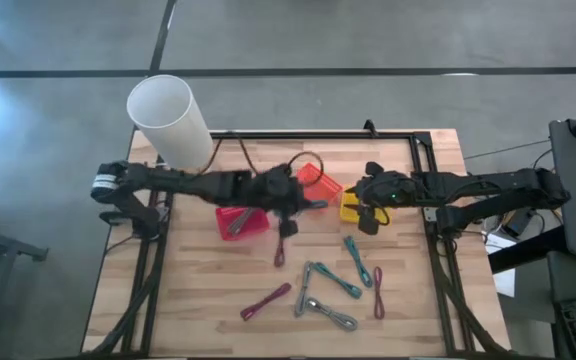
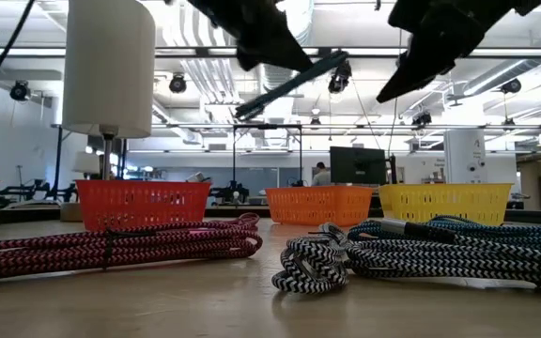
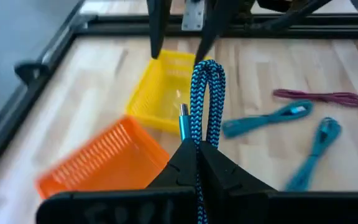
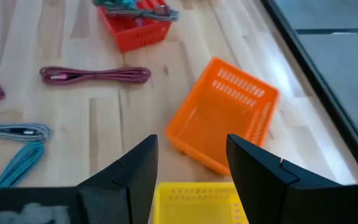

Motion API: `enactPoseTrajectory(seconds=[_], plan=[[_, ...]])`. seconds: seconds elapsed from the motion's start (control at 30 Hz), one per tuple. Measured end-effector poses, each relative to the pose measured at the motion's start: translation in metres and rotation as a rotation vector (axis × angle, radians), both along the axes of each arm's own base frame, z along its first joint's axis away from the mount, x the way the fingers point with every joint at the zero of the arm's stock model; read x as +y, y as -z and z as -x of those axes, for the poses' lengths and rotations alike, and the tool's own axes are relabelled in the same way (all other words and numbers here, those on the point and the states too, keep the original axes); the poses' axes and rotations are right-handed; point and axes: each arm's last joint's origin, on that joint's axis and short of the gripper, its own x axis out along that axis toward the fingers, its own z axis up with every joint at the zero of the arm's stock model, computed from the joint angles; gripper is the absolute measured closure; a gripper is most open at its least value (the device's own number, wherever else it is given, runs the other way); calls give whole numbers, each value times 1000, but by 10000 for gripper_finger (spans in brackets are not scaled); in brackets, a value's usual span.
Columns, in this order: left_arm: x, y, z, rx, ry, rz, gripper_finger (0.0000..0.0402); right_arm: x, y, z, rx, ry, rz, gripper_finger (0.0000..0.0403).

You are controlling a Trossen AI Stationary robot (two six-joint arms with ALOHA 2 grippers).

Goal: Pick & Place USB Port
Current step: Put the bottom left black and blue charger cable into the orange bin

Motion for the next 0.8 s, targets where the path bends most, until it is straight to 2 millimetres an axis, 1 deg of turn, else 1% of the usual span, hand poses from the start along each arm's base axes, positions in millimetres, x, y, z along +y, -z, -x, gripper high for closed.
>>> enactPoseTrajectory(seconds=[0.1,0.2,0.33,0.43,0.53,0.63,0.8], plan=[[22,2,-13,-65,57,-54,401,-2,-4,7,-31,16,0,216],[41,10,-27,-108,110,-112,401,-3,-8,12,-59,21,3,216],[62,31,-45,-104,114,-132,401,-3,-9,14,-66,20,5,216],[75,51,-55,-58,91,-124,401,-3,-8,13,-62,20,4,216],[85,74,-63,-4,78,-116,401,-3,-6,13,-56,20,5,216],[92,89,-70,22,69,-119,401,-3,-3,12,-45,19,5,216],[98,96,-76,32,91,-175,401,-3,-1,13,-38,19,5,216]])
